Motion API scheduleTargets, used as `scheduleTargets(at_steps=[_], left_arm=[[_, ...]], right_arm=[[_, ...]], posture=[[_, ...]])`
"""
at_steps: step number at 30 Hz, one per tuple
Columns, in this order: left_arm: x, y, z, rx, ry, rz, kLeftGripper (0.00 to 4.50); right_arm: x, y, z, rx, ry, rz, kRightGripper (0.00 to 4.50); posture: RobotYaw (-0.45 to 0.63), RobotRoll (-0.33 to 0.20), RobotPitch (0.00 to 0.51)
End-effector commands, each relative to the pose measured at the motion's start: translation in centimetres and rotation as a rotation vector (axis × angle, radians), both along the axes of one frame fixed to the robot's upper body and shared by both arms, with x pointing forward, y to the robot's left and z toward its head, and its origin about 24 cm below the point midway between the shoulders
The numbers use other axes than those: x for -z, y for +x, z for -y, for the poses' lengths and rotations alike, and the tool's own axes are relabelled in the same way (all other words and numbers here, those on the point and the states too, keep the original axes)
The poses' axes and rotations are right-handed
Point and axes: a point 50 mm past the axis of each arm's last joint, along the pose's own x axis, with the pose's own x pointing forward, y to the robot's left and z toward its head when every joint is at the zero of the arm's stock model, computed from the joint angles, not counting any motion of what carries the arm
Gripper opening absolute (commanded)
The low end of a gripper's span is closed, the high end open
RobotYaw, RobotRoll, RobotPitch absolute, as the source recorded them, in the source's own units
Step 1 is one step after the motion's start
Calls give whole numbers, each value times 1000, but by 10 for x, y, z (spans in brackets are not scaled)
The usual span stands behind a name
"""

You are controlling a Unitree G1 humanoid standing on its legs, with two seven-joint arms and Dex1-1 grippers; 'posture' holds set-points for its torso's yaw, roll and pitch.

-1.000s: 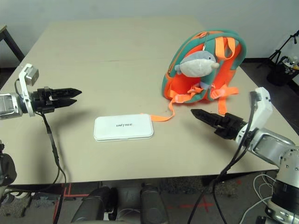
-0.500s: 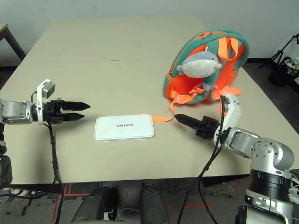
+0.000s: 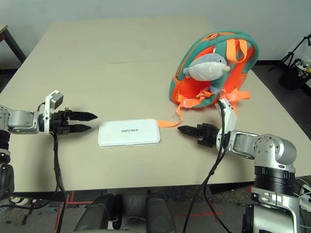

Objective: Put the pencil case into the backpack and zip it.

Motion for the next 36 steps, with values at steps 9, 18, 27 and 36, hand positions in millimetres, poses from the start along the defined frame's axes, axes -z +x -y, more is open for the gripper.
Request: scheduleTargets(at_steps=[9,18,27,36], left_arm=[[11,-4,5,-5,18,-34,4500],[23,2,23,2,45,-64,4500],[28,8,30,1,51,-98,4500],[34,10,42,33,21,-121,4500]], right_arm=[[5,18,-14,-58,-5,-23,38],[7,26,-22,-83,-7,-12,38],[12,21,-32,-120,5,-35,38],[19,17,-43,-137,21,-47,38]], posture=[[-43,0,115],[-54,0,118],[-66,0,122],[-67,0,129]])
